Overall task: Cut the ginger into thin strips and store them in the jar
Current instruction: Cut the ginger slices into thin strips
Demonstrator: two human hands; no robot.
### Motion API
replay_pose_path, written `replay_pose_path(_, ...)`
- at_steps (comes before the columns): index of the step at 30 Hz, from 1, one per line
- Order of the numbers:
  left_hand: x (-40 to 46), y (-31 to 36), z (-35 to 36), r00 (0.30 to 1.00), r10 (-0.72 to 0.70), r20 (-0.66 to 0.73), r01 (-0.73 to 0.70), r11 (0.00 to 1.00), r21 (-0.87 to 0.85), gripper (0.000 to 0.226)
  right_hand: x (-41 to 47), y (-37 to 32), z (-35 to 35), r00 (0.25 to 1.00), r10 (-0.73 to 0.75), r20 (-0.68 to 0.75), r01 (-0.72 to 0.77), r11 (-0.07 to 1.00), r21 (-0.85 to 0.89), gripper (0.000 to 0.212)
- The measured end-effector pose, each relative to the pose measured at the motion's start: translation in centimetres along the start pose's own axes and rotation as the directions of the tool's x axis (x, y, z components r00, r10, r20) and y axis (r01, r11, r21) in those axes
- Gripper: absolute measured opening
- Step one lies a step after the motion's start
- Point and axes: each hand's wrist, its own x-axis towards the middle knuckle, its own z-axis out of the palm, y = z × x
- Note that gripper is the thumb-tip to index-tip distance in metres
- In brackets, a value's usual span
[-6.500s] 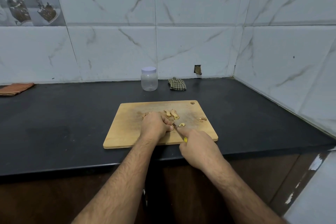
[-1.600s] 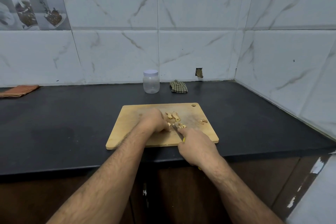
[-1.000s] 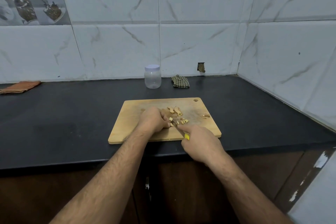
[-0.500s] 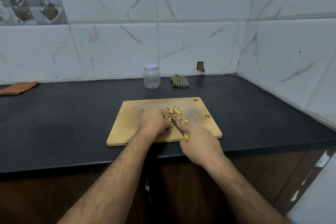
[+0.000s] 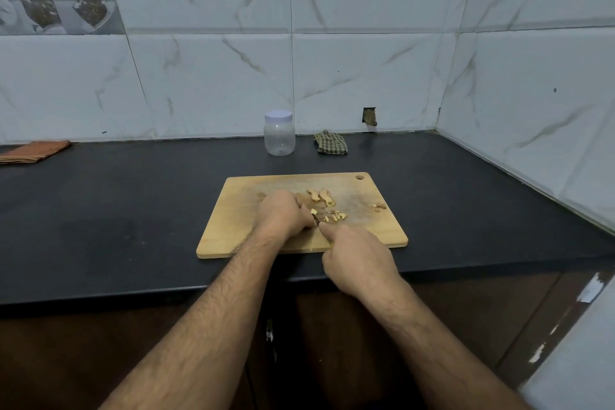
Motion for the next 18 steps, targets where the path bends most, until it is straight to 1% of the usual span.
replay_pose_path(7,0.4,-0.2,-0.1,0.999,-0.027,0.041,0.029,0.999,-0.043,0.014,-1.4,0.6,-0.2,1.000,-0.012,0.022,0.013,0.999,-0.050,0.052)
replay_pose_path(10,0.4,-0.2,-0.4,0.996,-0.040,0.078,0.045,0.997,-0.066,0.015,-1.5,0.5,-0.6,1.000,-0.001,0.008,0.002,0.999,-0.052,0.055)
replay_pose_path(14,0.3,0.0,-0.6,0.994,-0.048,0.093,0.055,0.996,-0.071,0.017,-1.0,0.4,-0.9,1.000,0.024,-0.003,-0.024,0.999,-0.024,0.061)
replay_pose_path(18,0.7,-0.1,-0.6,0.992,-0.064,0.110,0.072,0.995,-0.070,0.022,-0.7,0.1,-0.8,1.000,0.009,-0.020,-0.009,1.000,0.000,0.061)
